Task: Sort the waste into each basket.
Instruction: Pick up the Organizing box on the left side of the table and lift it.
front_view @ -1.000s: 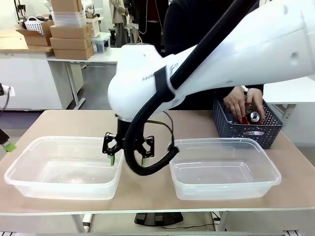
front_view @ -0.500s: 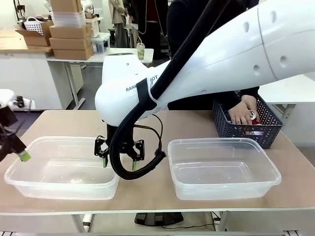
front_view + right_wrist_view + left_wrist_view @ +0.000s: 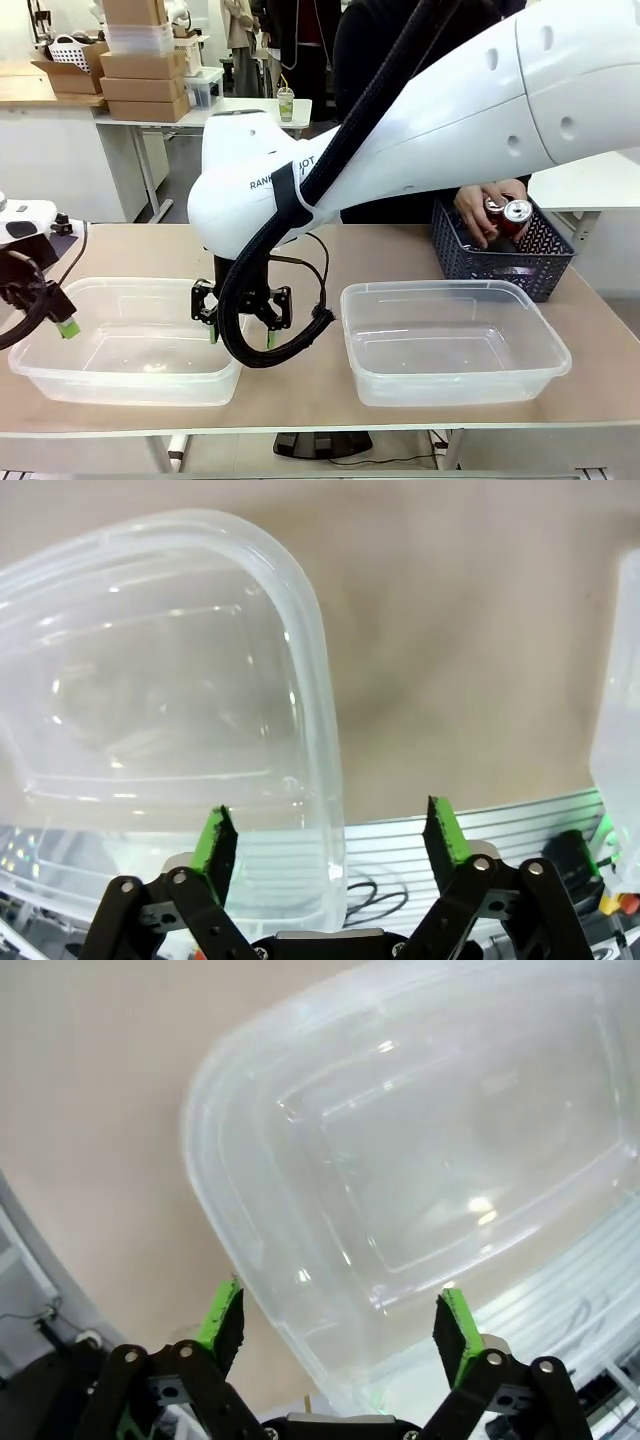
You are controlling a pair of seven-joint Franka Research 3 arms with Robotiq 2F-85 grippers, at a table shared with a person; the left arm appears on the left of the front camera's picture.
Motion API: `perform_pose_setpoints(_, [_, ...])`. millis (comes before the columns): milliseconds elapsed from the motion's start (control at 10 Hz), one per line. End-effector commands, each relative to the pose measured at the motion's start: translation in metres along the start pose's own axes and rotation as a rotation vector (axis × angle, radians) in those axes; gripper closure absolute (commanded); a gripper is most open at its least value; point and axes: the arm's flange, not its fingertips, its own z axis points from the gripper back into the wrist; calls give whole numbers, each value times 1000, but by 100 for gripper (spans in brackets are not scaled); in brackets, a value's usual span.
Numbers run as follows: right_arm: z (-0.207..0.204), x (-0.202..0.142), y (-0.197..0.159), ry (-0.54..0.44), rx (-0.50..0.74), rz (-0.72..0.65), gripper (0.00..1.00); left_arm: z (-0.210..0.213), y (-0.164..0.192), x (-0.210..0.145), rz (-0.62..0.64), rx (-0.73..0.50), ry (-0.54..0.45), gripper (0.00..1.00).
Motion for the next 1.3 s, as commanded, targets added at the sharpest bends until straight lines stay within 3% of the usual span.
perform_pose_setpoints(0, [1, 0, 3, -37, -62, -55, 55, -13, -21, -25, 59, 60, -27, 55])
perform_pose_setpoints(100, [1, 1, 4, -52, -58, -49, 100, -11, -22, -26, 58, 70, -35, 85])
perform_pose_setpoints(200, [1, 2, 6, -116, -61, -69, 100, -11, -21, -26, 71, 74, -47, 100])
perform_pose_setpoints(300, [1, 1, 7, -154, -68, -63, 100, -12, -18, -26, 91, 77, -47, 100])
perform_pose_setpoints(400, [1, 1, 9, -173, -74, -52, 82, -13, -17, -26, 104, 80, -62, 100])
perform_pose_setpoints(500, [1, 0, 8, -171, -81, -47, 91, -14, -15, -27, 134, 92, -75, 93])
perform_pose_setpoints(600, [1, 1, 7, -160, -86, -44, 100, -14, -15, -26, 139, 86, -79, 100])
perform_pose_setpoints(1200, [5, 1, -7, -107, -42, -21, 100, 10, -12, -23, 235, 90, -94, 100])
